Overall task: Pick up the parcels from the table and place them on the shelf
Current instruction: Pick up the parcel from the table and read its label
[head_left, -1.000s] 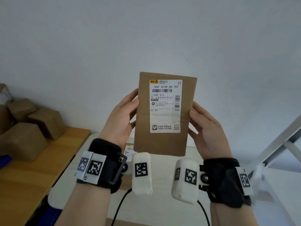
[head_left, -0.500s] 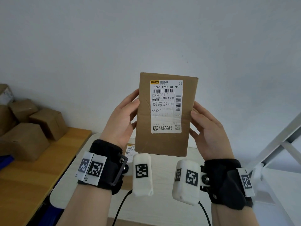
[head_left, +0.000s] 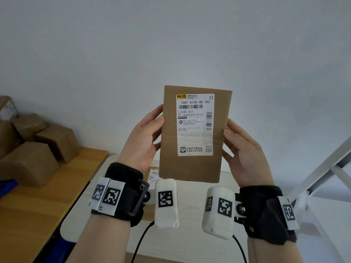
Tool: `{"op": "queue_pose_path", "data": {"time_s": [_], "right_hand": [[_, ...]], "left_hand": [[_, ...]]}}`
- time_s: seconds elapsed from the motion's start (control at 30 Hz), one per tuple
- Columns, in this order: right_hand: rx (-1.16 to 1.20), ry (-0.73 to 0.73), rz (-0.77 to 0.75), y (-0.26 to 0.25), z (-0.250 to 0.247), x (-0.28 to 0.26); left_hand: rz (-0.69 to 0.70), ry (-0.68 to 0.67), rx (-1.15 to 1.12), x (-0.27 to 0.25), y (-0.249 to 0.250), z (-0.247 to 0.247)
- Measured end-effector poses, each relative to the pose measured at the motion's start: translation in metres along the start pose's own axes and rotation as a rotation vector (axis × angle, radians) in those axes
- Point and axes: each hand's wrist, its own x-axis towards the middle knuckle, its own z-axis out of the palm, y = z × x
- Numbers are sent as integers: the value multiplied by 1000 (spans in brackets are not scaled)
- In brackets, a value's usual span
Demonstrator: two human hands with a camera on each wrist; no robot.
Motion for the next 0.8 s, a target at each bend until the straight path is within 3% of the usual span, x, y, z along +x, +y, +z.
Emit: {"op": "queue_pose_path", "data": {"time_s": [0.4, 0.63, 0.8], "right_hand": [[-62, -4, 16, 7, 6, 10], [-112, 4, 72, 20, 3, 17], [-156, 66, 103, 32, -6, 18]], "left_hand": [[-39, -10, 7, 11, -3, -14], [-128, -27, 13, 24, -11, -24], [-263, -11, -70, 36, -37, -30]]}}
